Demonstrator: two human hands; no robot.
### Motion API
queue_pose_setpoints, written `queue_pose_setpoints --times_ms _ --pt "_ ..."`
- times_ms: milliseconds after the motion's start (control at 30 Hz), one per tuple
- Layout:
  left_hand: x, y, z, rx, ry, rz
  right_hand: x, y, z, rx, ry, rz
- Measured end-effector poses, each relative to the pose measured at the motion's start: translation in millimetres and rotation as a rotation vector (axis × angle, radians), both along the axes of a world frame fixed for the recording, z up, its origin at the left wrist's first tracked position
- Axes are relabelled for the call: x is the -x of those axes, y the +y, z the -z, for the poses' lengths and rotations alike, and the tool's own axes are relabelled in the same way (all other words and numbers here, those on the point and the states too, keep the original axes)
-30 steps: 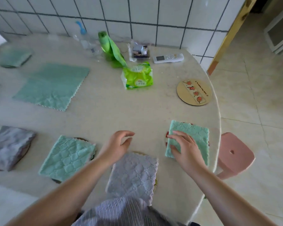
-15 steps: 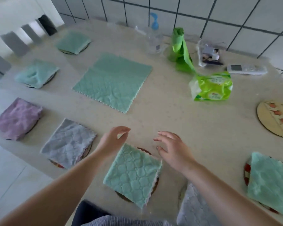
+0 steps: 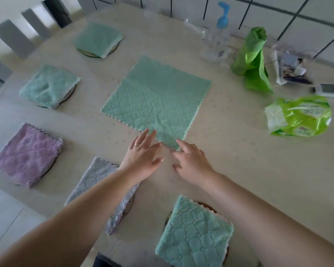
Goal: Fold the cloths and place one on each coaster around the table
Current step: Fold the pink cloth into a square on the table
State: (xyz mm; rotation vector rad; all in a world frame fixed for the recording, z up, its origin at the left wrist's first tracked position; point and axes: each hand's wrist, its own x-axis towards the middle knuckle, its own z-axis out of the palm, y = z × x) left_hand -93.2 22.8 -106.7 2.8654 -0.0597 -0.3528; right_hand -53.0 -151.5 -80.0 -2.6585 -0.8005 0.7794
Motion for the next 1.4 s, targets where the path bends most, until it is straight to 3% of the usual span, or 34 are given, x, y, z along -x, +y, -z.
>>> queue_pose_setpoints --times_ms 200,400,700,967,1133,1400 --pt "-8.7 6.1 8.9 -0.054 0.003 0.019 -8.1 10.2 9.8 0.056 -0.069 0.04" --pt "-19.1 13.4 0.9 -0.126 -0.017 -0.046 -16.6 -6.6 -4.1 -0.121 -0.064 0.201" --pt "1.9 -23.8 -35.1 -0.124 -0.117 -0.028 18.3 -79.9 -34.3 -0.354 -0.262 0.351" --pt "42.4 -67.4 -73.0 0.059 -0.449 -0.14 66.7 -180.3 -71.8 -0.474 -0.424 0.442" --pt "66.2 -118.2 -103.6 0.339 -0.705 -0.156 96.8 -243.6 -107.4 -0.574 -0.566 0.436" --pt "88.1 -173.8 -135.2 0.504 -0.715 -0.252 121.8 -316.1 -145.0 -0.625 -0.673 0.568"
